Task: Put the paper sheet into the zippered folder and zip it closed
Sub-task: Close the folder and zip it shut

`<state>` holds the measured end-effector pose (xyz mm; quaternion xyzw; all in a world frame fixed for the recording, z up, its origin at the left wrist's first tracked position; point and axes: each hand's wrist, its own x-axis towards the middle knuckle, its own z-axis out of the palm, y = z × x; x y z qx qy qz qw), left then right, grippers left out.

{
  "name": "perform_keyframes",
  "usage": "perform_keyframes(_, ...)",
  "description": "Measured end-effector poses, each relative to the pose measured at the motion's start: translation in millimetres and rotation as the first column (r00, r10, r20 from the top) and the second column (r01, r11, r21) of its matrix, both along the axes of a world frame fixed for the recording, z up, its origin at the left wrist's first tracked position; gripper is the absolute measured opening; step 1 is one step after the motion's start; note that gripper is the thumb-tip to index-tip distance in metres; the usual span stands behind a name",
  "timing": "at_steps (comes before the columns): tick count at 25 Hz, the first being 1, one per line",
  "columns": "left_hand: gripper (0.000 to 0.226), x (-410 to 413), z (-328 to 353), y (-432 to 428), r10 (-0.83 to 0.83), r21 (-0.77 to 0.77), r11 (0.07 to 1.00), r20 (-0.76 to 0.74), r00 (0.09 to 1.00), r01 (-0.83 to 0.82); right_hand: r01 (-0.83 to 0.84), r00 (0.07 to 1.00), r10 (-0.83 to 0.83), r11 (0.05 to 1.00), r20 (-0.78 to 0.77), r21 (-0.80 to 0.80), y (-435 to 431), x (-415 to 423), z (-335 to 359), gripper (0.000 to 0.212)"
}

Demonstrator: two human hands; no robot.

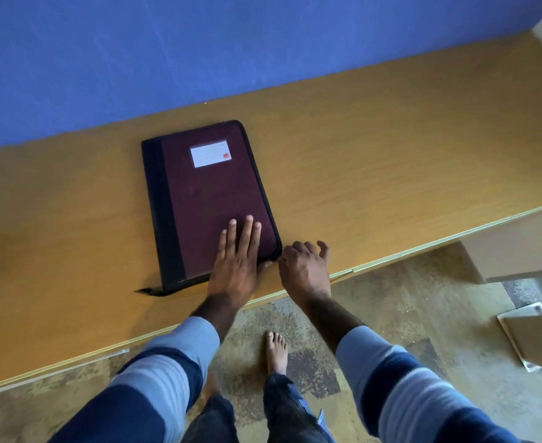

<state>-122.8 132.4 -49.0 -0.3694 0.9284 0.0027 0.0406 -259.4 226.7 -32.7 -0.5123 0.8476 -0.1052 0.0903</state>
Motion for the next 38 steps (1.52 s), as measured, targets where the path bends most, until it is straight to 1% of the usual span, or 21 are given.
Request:
perform_keyframes(2,0.086,-6,0,-1,-0.035,0.010,0.999,-0.018,0.999,0.035,0.008,1.000,-0.008,1.000,0.001,-0.018,0,0,1,0.011)
perform_keyframes(6,0.084,-9,-2,-9,-0.090,0.015,0.996,0.011,0.996,0.090,0.018,1.000,-0.019,0.999,-0.019,-0.038,-1,0,4,0.008)
perform_keyframes(11,0.076,-12,-4,-3,-0.134,-0.018,0.991,-0.001,0.991,0.134,0.004,0.999,-0.006,0.999,-0.041,-0.048,-1,-2,9,0.007)
perform_keyframes(13,0.080,-16,-2,-5,-0.113,-0.021,0.993,0.012,0.994,0.113,-0.012,0.999,0.009,0.999,-0.044,-0.051,0,-3,9,0.007)
perform_keyframes(15,0.084,-16,0,-8,-0.087,0.013,0.996,0.032,0.996,0.087,-0.023,0.999,0.021,0.999,-0.040,-0.046,1,-3,8,0.007)
perform_keyframes(20,0.074,-16,-2,-4,-0.122,0.000,0.993,0.019,0.992,0.122,0.005,0.999,-0.007,0.999,-0.045,-0.052,-5,-4,10,0.006)
perform_keyframes(25,0.080,-20,3,-5,-0.092,0.000,0.996,0.050,0.994,0.092,-0.030,0.999,0.027,0.997,-0.045,-0.069,-1,-5,5,0.006)
perform_keyframes(30,0.072,-22,2,-3,-0.138,0.011,0.990,0.058,0.989,0.138,0.008,0.999,-0.011,0.997,-0.045,-0.072,-7,-10,5,0.007)
perform_keyframes(33,0.069,-23,4,-4,-0.147,0.024,0.989,0.059,0.987,0.146,0.013,0.998,-0.016,0.998,-0.052,-0.062,-13,-17,4,0.010)
perform_keyframes(38,0.067,-23,8,-4,-0.148,0.032,0.989,0.031,0.988,0.147,0.020,0.998,-0.023,0.998,-0.050,-0.054,-28,-26,2,0.008)
